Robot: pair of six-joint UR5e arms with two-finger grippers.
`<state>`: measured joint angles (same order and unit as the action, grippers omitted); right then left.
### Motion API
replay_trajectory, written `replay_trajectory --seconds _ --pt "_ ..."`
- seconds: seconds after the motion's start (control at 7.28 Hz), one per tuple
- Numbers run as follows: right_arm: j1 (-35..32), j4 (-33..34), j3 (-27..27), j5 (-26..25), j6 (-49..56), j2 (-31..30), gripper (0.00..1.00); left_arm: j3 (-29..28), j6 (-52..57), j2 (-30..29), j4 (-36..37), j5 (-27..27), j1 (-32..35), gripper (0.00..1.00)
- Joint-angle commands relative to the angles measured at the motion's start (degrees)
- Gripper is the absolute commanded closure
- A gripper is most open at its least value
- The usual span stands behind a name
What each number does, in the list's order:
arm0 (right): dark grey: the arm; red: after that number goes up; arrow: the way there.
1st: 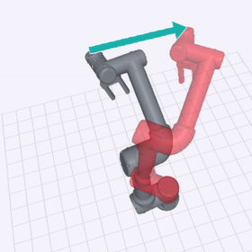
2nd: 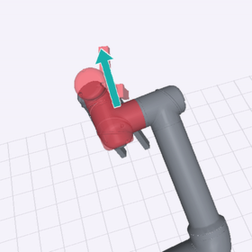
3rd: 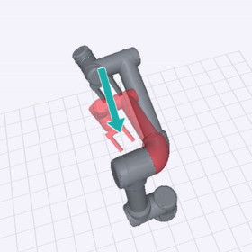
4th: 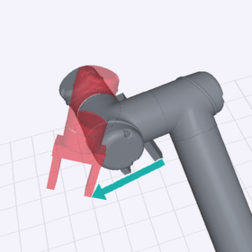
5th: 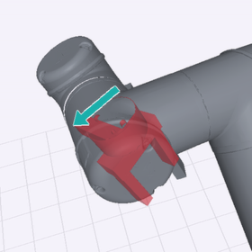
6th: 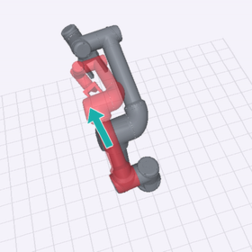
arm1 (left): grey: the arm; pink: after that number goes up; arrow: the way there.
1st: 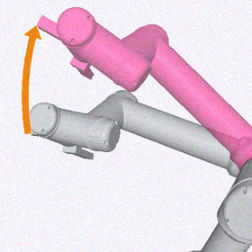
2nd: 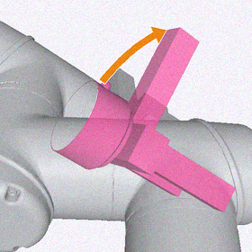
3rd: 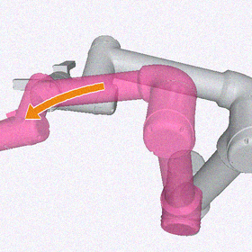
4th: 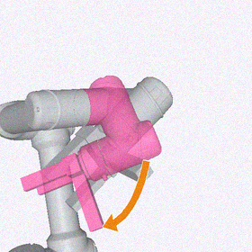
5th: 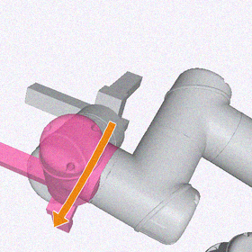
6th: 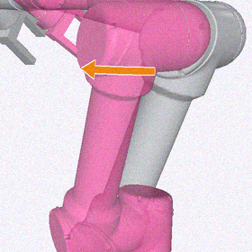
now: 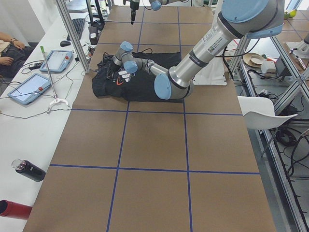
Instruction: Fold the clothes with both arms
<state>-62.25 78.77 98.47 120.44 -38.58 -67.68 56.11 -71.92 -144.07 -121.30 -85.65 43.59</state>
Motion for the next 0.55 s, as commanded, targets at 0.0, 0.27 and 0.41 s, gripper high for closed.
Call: replay_trajectory --seconds 0.0,0.27,0.41 --pt "0.29 -0.02 0.06 -0.03 -0.18 0.09 0.00 -1.71 -0.06 -0.51 0.01 0.83 0.01 1.00" --pt "0.73 -0.02 0.15 -0.03 -0.53 0.18 0.00 0.99 9.19 -0.16 -0.42 0.14 0.36 0.00" --pt "0.99 -0.02 0.67 -0.12 -2.53 0.27 0.00 5.72 9.78 2.37 -0.08 -0.13 0.36 0.00"
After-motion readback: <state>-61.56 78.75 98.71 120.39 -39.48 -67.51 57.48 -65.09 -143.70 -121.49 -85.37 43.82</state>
